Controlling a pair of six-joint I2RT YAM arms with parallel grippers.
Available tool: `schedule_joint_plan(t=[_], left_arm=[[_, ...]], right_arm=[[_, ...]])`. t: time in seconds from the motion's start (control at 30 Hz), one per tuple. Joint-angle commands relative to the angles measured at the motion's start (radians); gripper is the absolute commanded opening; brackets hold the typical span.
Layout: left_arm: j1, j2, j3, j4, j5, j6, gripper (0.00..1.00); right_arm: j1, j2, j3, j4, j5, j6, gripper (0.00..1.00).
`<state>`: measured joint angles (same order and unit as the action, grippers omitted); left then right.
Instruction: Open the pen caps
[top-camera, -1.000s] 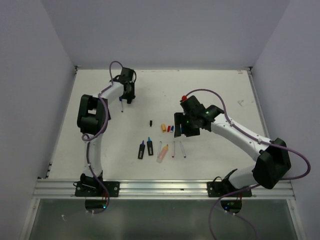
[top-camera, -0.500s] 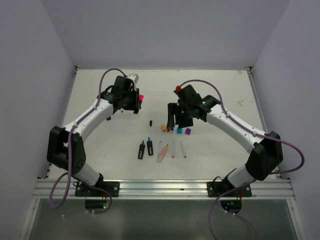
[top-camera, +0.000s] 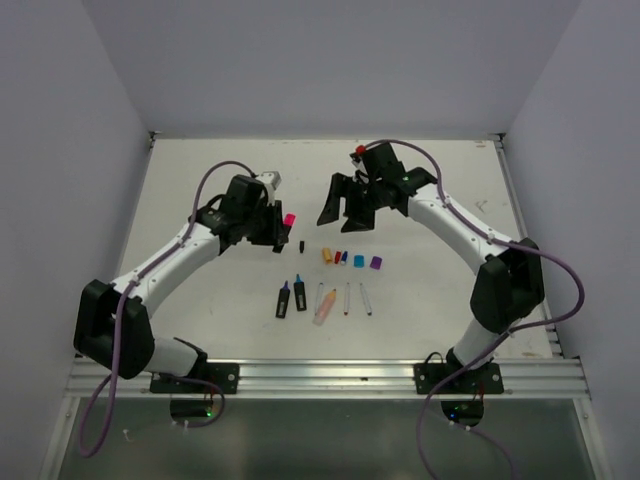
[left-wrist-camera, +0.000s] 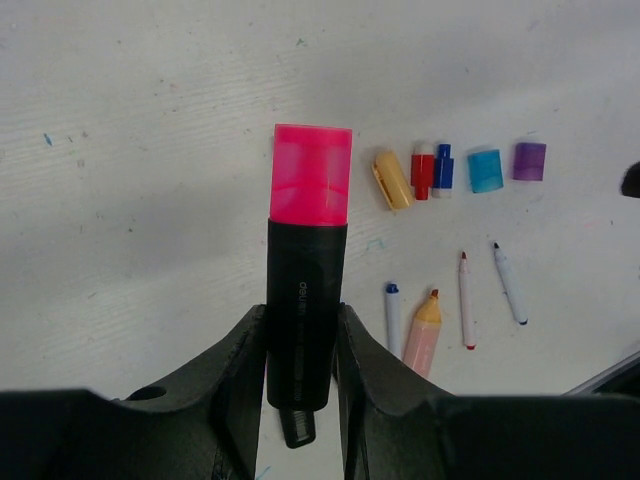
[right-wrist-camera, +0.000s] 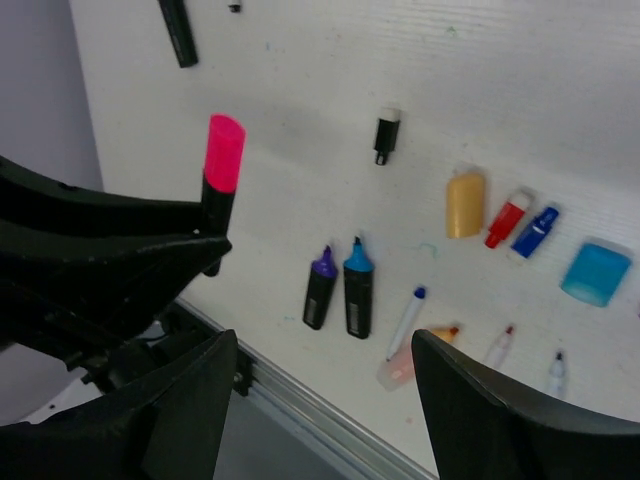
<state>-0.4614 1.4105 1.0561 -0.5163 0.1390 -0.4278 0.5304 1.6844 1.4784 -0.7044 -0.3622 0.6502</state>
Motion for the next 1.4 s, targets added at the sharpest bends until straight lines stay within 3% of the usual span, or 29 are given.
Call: schedule_joint_plan(t=[0.0,0.3,0.87,0.97,1.07,1.17,1.2,1.23,1.3,1.33,1.37], left_arm=[[-0.01,-0.05,-0.005,0.024,0.04,-0.015,0.0],[-0.011,-0.08,-0.028,0.041,0.089,-0.017,0.0],[-0.014,-0.113,-0.045,0.056,0.123,-0.037,0.0],[-0.014,-0.119,-0.053,0.061,0.123,-0.039,0.0],[-0.013,-0.119,-0.057,0.065,0.128,-0.04,0.0],[-0.014,-0.119,-0.061,0.067,0.131,-0.039,0.0],[-0.014,-0.119,-0.061,0.067,0.129,-0.039,0.0],[-0.014,-0.117,-0.061,0.064,0.128,-0.039,0.0],[-0.013,-0.116,-0.061,0.056,0.123,-0.039,0.12],[-0.014,-0.116,-0.061,0.055,0.12,-0.04,0.3],[-0.014,-0.117,-0.061,0.052,0.117,-0.04,0.39]], right_arm=[[0.006,0.05,0.042,0.139,-0.162,0.092,0.74],[0.008,0.168,0.081,0.252,-0.224,0.199,0.7],[0.057,0.299,0.148,0.286,-0.251,0.227,0.56],[0.063,0.308,0.148,0.299,-0.264,0.23,0.48],[0.069,0.314,0.146,0.302,-0.267,0.226,0.34],[0.069,0.311,0.143,0.296,-0.261,0.217,0.06],[0.069,0.304,0.141,0.293,-0.264,0.212,0.0],[0.071,0.298,0.138,0.293,-0.264,0.212,0.0],[0.071,0.273,0.114,0.31,-0.268,0.212,0.0],[0.071,0.264,0.105,0.313,-0.274,0.213,0.0],[0.069,0.256,0.085,0.313,-0.28,0.218,0.0]])
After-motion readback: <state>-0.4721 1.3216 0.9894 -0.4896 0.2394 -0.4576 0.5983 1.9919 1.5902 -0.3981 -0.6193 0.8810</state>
